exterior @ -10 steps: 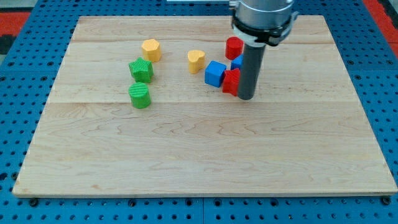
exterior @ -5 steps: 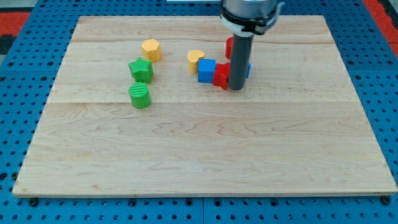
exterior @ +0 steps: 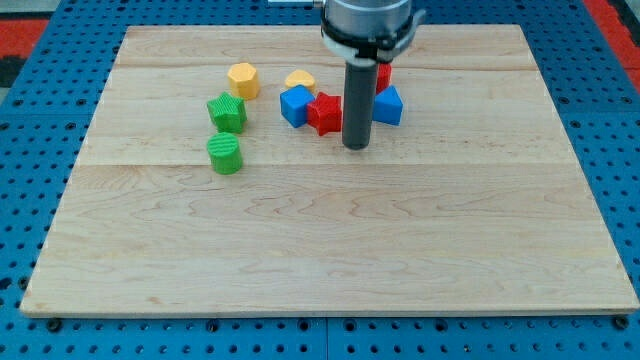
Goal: Move the red star horizontal right to the green circle
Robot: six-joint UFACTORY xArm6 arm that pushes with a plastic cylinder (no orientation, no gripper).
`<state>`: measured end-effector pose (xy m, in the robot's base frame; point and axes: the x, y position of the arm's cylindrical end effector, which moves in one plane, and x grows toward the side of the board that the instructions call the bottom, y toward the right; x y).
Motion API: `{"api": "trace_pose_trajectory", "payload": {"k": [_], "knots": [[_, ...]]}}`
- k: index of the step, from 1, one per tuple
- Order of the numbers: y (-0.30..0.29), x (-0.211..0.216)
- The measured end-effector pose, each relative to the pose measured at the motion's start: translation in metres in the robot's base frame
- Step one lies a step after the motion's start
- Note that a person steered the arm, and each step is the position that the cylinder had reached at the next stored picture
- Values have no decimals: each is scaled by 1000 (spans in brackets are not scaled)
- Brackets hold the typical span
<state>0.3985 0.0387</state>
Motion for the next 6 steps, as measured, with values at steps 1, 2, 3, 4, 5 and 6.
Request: {"api": "trace_pose_trajectory", "payload": {"k": [1, 2, 3, 4, 5, 6], "knots": [[16, -24], [52, -48], [56, -84], [35, -115], [29, -125], [0, -115]]}}
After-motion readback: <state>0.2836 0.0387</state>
